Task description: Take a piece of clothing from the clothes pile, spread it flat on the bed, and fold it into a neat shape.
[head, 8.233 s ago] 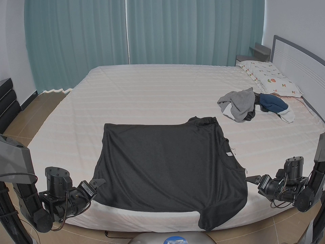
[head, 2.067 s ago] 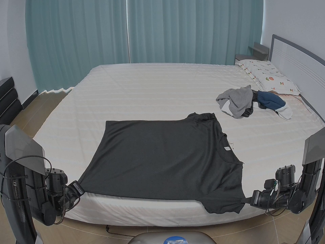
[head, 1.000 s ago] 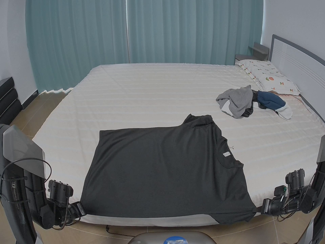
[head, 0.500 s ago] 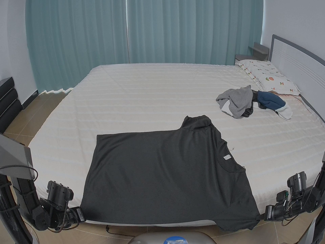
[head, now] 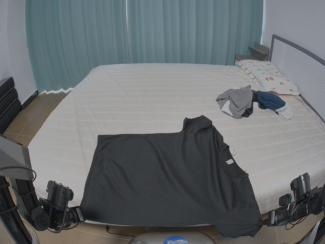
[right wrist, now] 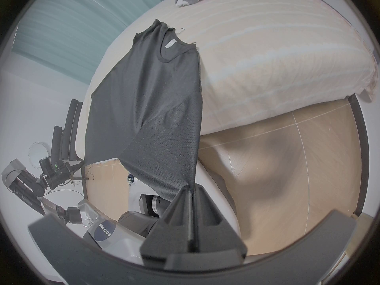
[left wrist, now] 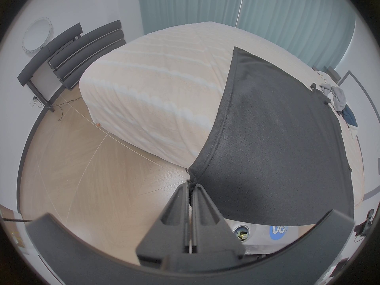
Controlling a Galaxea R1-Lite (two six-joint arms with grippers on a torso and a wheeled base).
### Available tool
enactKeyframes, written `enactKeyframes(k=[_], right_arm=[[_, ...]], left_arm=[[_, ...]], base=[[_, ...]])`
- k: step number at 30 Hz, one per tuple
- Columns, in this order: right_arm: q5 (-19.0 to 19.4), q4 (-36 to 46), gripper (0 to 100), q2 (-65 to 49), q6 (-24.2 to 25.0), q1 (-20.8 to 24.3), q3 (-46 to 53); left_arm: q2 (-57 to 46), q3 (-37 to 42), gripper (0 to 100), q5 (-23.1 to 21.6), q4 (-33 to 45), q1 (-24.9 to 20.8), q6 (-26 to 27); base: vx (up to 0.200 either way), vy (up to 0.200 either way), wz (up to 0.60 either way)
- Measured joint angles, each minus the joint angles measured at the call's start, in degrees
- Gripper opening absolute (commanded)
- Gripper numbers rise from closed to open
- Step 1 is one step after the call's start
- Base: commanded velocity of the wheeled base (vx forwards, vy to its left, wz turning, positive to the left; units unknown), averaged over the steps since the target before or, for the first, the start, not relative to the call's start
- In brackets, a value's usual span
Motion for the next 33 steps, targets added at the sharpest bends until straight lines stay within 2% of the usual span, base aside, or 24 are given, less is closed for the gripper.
enactKeyframes(k=[14,24,28,33], right_arm=[[0.23,-0.95,0,-4.71,0.3,-1.87,-0.3],[0.23,-1.01,0,-5.45,1.51,-2.88,-6.53],[0.24,-0.99,0,-5.18,4.04,-2.71,-10.56],[0.32,-0.98,0,-4.27,4.74,-2.38,-13.89]], left_arm=[[-2.46,0.02,0,-0.73,-0.68,-0.2,0.57],[-3.62,-2.38,0,-0.66,-11.14,0.34,-0.26],[-3.84,-4.36,0,-0.35,-12.36,1.38,-0.41],[-5.38,-6.07,0,-0.24,-12.56,3.56,0.16]], base=[[0.0,0.0,0.0],[0.0,0.0,0.0],[0.0,0.0,0.0],[0.0,0.0,0.0]])
